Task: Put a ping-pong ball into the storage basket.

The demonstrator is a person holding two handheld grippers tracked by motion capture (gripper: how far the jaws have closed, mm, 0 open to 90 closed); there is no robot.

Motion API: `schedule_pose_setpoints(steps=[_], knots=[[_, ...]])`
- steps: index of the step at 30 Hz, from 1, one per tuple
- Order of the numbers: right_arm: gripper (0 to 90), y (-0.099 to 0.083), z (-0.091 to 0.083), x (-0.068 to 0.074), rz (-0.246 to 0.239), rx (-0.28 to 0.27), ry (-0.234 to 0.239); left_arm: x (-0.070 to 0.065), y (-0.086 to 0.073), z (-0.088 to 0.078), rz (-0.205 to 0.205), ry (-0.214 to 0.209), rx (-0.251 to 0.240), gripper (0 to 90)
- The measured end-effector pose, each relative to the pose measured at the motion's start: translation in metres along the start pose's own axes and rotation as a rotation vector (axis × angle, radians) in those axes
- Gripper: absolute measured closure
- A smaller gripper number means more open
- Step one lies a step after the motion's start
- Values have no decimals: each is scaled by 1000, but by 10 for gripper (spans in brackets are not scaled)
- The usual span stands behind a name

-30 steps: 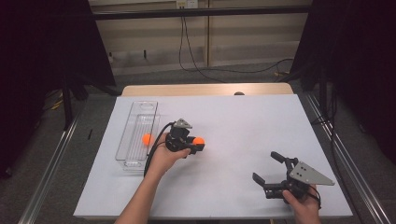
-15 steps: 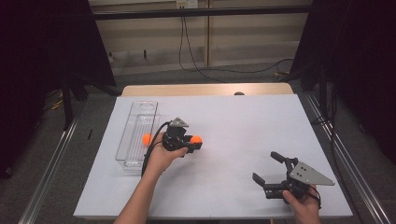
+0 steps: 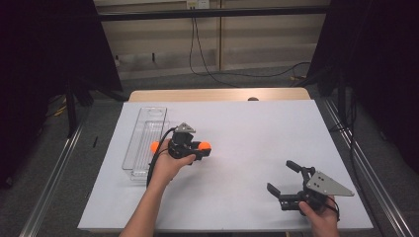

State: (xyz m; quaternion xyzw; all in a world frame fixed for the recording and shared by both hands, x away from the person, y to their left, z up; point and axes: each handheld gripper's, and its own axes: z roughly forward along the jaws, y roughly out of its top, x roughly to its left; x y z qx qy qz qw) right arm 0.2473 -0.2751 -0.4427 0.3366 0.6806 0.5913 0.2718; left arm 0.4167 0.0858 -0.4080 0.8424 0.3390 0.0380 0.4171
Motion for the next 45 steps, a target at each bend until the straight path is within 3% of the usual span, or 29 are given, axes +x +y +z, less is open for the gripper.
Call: schedule_pose_setpoints(steps=[13,45], knots=[[20,0,0,0,2,-1,1,9,0,-11,-34,18,-17,510],[20,0,0,0,1,-3,1,17,0,-30,-53,57,-17,509]])
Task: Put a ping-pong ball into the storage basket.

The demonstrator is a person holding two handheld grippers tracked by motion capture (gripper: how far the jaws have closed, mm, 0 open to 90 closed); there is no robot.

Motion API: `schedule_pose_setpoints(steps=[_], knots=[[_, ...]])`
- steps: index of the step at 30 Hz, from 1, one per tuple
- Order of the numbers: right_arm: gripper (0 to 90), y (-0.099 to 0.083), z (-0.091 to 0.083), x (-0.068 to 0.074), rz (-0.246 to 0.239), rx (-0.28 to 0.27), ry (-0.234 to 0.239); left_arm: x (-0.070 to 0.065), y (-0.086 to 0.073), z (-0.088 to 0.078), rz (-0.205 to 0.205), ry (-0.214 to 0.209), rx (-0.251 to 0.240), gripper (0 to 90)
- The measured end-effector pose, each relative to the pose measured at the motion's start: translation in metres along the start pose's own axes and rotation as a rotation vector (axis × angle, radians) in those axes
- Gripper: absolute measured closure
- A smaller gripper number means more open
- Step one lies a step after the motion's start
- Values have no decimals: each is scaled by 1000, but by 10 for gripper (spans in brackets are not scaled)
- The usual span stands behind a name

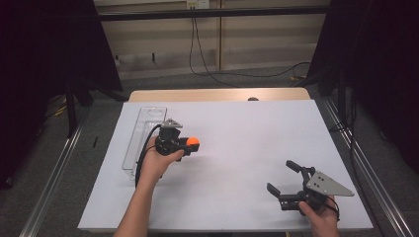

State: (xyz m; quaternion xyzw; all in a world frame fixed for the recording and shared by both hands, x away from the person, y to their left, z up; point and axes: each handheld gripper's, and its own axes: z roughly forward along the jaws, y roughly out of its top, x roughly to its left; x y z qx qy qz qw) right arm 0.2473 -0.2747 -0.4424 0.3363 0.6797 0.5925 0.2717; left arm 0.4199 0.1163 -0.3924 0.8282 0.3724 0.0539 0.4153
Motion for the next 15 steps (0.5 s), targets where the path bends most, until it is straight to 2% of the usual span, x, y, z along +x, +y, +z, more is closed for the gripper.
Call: schedule_pose_setpoints(steps=[15], knots=[[20,0,0,0,-3,1,0,6,-1,-7,-24,2,-4,510]])
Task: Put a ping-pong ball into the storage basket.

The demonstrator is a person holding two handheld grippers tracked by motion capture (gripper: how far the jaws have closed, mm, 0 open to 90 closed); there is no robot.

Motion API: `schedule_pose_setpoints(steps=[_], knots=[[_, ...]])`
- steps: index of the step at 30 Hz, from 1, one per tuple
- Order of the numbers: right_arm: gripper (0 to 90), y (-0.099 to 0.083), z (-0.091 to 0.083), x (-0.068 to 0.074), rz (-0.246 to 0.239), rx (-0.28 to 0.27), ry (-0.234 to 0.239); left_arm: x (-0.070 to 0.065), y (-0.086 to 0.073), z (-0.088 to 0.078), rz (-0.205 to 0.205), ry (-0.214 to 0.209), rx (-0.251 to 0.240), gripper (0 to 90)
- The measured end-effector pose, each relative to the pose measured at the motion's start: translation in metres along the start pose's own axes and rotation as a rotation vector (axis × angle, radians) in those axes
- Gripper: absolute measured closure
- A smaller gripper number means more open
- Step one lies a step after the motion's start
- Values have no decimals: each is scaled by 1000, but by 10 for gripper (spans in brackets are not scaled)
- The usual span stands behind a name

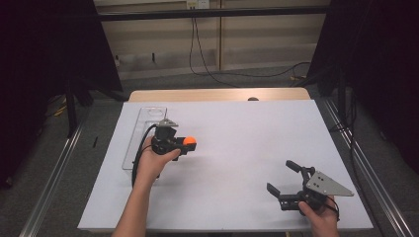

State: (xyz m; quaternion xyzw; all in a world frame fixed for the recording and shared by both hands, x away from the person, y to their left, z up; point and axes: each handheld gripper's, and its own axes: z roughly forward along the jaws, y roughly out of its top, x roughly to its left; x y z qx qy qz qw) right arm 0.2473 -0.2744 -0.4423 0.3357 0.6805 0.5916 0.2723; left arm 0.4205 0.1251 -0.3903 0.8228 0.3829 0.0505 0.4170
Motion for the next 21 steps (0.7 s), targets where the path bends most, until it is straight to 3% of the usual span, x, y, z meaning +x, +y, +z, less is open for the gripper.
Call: schedule_pose_setpoints(steps=[21], knots=[[20,0,0,0,5,-3,1,4,1,-8,-17,15,-20,509]])
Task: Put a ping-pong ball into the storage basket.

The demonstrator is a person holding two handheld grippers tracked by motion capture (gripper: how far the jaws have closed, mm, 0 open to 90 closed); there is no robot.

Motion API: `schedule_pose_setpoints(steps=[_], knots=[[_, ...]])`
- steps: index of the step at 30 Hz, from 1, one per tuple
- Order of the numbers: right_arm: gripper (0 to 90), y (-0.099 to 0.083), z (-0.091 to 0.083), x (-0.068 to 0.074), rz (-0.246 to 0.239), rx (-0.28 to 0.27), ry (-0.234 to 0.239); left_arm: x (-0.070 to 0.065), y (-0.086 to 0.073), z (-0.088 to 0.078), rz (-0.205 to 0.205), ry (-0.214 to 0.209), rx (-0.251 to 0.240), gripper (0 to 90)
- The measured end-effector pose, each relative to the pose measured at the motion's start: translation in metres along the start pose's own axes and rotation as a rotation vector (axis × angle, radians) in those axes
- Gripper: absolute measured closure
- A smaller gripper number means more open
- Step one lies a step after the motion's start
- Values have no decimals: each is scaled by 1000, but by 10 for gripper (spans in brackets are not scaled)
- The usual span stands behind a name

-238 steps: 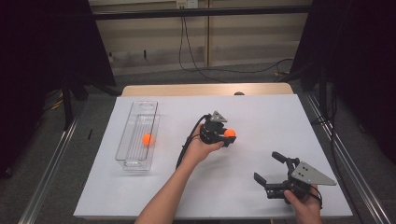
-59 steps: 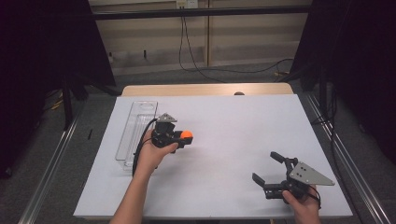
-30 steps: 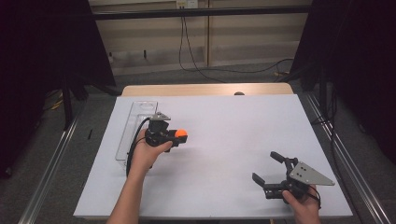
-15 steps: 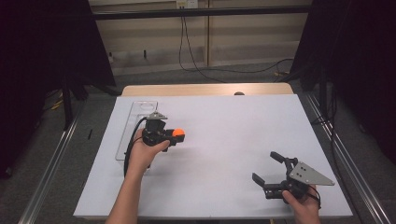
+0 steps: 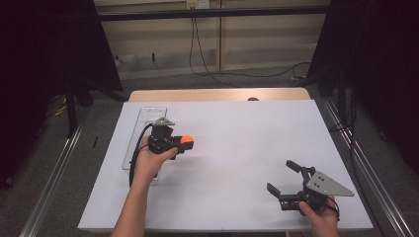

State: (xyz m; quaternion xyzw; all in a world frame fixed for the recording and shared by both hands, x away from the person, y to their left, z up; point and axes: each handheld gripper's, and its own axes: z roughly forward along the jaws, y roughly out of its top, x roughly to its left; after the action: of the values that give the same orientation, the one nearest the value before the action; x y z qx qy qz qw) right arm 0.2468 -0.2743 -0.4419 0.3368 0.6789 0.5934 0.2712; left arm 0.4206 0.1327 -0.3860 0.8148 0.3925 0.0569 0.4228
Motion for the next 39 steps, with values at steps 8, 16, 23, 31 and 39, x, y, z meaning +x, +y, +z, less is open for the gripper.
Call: schedule_pose_setpoints(steps=[8,16,23,31,39], knots=[[20,0,0,0,0,0,0,3,1,-5,-5,11,-8,510],[20,0,0,0,-2,1,0,7,1,-12,-10,20,-15,510],[19,0,0,0,-2,1,0,10,1,-17,-16,34,-22,510],[20,0,1,0,-3,2,1,11,0,-20,-9,57,-14,510],[20,0,0,0,-2,0,1,12,1,-24,-3,77,-12,509]])
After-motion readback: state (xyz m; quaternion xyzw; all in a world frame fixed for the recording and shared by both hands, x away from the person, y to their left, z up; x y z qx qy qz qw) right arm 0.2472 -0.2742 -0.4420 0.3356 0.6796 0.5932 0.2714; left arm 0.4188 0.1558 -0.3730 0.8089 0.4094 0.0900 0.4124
